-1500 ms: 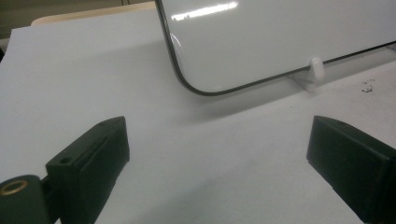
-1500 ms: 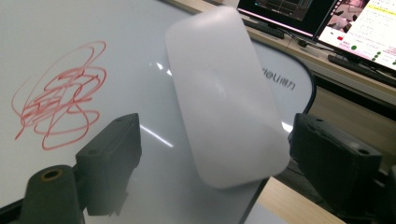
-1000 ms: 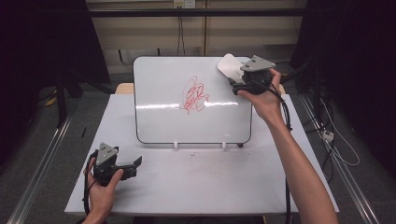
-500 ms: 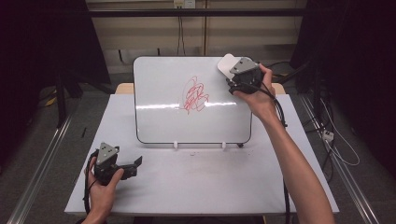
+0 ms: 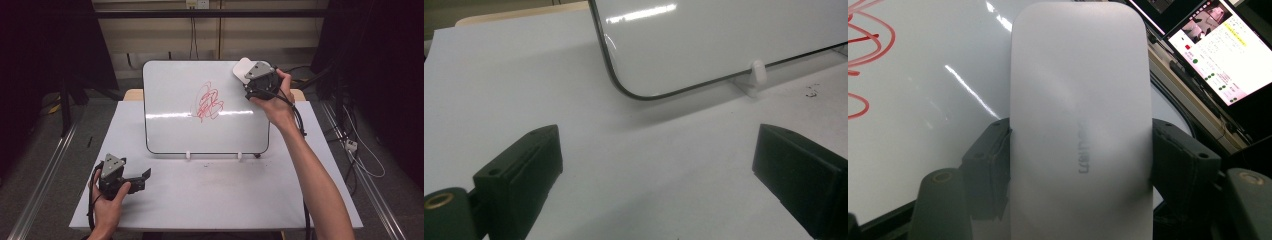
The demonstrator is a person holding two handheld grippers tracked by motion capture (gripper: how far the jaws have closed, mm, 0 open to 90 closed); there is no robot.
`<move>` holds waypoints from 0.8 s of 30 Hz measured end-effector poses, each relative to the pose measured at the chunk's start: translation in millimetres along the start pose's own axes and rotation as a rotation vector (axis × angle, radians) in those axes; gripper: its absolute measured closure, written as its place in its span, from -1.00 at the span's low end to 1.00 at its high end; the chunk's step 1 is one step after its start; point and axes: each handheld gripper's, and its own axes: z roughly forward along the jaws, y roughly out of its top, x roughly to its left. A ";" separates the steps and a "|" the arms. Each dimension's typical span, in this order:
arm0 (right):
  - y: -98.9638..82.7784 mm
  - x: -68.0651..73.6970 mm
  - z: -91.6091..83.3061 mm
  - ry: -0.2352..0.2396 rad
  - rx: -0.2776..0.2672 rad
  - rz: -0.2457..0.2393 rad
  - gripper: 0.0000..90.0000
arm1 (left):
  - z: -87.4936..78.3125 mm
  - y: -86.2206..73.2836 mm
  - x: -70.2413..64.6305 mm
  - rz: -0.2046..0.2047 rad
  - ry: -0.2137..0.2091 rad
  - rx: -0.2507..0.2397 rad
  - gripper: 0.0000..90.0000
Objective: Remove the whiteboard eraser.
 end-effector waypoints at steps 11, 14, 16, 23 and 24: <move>-2.9 -0.3 -2.4 0.005 -0.029 0.016 -0.29 | 0.1 -0.8 -1.6 0.006 -0.006 0.009 -0.87; -3.1 -0.2 -3.7 0.007 -0.033 0.024 -0.29 | 0.2 -0.9 -1.5 0.007 -0.002 0.011 -0.87; -3.3 -0.6 -4.1 0.010 -0.036 0.030 -0.29 | 0.3 -0.9 -1.2 0.007 -0.005 0.010 -0.87; -5.3 -0.9 -6.4 0.021 -0.056 0.055 -0.29 | -0.6 -1.2 -0.5 0.006 -0.001 0.010 -0.87; -5.5 -0.9 -6.7 0.022 -0.058 0.059 -0.29 | -0.7 -1.1 -0.7 0.006 -0.001 0.008 -0.87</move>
